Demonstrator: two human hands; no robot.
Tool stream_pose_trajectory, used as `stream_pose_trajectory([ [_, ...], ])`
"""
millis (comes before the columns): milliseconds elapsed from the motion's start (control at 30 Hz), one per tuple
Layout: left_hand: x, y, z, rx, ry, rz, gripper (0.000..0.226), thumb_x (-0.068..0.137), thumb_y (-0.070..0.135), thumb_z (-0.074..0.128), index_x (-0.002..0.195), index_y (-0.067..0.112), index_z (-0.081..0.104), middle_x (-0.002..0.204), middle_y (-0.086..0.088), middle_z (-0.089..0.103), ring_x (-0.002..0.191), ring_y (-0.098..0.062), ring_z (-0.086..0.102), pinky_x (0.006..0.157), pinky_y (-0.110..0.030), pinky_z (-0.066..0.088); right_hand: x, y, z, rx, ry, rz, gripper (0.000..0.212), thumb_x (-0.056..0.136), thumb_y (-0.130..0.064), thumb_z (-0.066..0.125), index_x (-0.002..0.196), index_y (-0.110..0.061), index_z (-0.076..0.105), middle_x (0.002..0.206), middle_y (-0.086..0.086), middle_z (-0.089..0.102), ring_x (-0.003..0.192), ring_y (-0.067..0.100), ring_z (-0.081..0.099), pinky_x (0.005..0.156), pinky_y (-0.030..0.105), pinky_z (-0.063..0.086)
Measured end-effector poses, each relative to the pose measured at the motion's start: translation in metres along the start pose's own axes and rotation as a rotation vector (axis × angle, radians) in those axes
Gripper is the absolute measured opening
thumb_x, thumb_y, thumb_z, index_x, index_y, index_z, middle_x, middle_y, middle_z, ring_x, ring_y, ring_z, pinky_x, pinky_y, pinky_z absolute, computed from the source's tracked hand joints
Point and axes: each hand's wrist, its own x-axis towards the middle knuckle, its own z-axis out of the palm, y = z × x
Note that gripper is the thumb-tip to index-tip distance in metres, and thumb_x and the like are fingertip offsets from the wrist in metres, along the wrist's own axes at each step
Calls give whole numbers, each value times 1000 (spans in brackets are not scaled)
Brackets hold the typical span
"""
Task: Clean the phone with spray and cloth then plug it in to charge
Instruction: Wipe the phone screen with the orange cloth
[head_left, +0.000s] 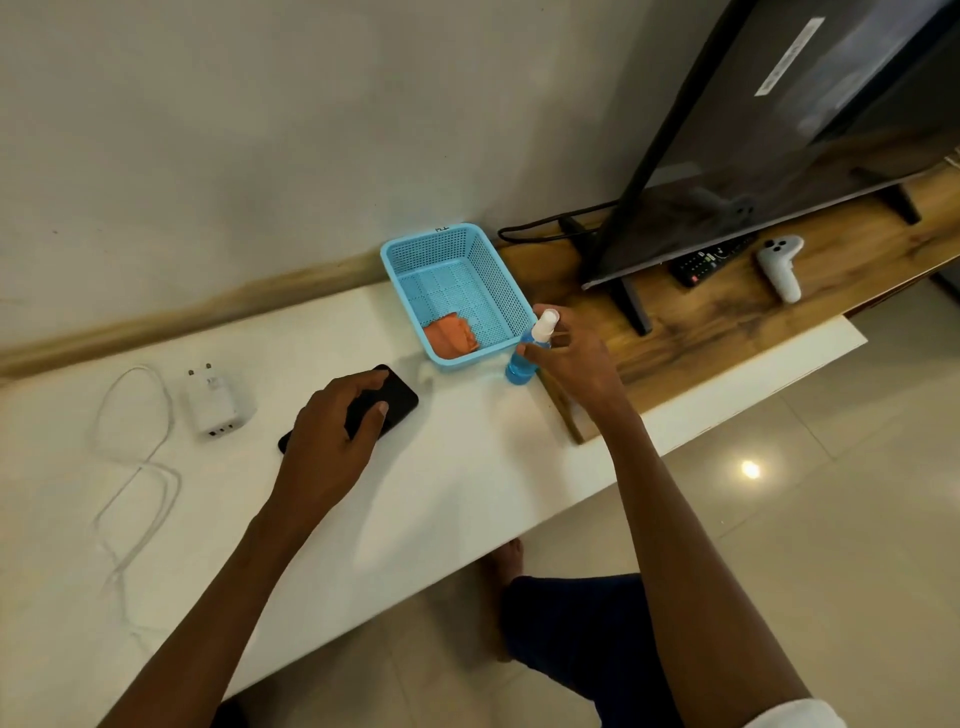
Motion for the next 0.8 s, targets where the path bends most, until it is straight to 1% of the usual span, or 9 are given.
stream_pose_trajectory([
  [167, 3, -7, -6, 24, 15, 4, 32, 99, 19, 58, 130, 13, 60, 131, 0, 63, 119, -19, 57, 101, -29, 41, -1, -2, 1, -30, 6, -33, 56, 83, -33, 78, 131, -32, 50, 128, -7, 60, 114, 12, 60, 82, 11, 48],
  [233, 4, -9, -8, 19, 24, 4, 32, 99, 19, 57, 130, 14, 60, 131, 1, 63, 118, -17, 57, 100, -28, 41, -6, -13, 0, -123, 143, -128, 64, 84, -45, 74, 139, -29, 46, 141, -2, 52, 125, 14, 50, 96, 22, 44],
  [300, 4, -11, -12, 4, 46, 2, 31, 99, 20, 57, 130, 18, 60, 129, 4, 63, 115, -13, 56, 97, -26, 41, -15, -31, 3, -207, 386, -300, 58, 88, -51, 65, 137, -23, 50, 138, 2, 53, 126, 17, 47, 103, 33, 42],
  [367, 4, -14, -17, -17, 76, -16, 30, 100, 21, 56, 130, 22, 60, 128, 7, 63, 115, -11, 55, 96, -28, 43, -27, -50, 14, -192, 566, -537, 44, 93, -45, 61, 124, -14, 60, 124, 4, 61, 116, 19, 51, 96, 34, 48],
  [400, 4, -15, -20, -27, 90, -28, 30, 100, 22, 56, 130, 23, 59, 128, 9, 63, 115, -12, 55, 95, -30, 44, -33, -58, 24, -167, 578, -635, 40, 95, -42, 61, 119, -10, 62, 119, 6, 63, 111, 19, 53, 90, 32, 50],
  [500, 6, -22, -30, -43, 136, -70, 29, 100, 26, 55, 128, 26, 59, 126, 14, 62, 114, -10, 56, 90, -30, 46, -52, -75, 64, -65, 338, -756, 34, 94, -33, 64, 117, -8, 62, 108, 7, 63, 100, 17, 57, 83, 29, 52],
  [633, 3, -39, -41, -42, 157, -119, 28, 99, 30, 56, 127, 31, 58, 121, 18, 63, 107, -6, 58, 82, -20, 42, -57, -79, 98, -128, -69, -701, 25, 95, -31, 63, 119, -23, 62, 93, -11, 60, 77, 2, 53, 71, 18, 48],
  [733, -4, -53, -46, 11, 121, -144, 30, 98, 31, 58, 128, 31, 57, 118, 19, 64, 104, -6, 58, 85, -24, 44, -45, -68, 110, -247, -203, -571, 22, 96, -33, 61, 117, -28, 63, 92, -22, 59, 71, -6, 54, 68, 16, 43],
  [800, -10, -63, -49, 69, 89, -157, 32, 97, 32, 58, 129, 29, 57, 118, 17, 64, 104, -9, 58, 87, -25, 44, -38, -59, 115, -326, -261, -478, 23, 96, -35, 60, 117, -28, 63, 95, -19, 63, 75, -3, 57, 72, 21, 43],
])
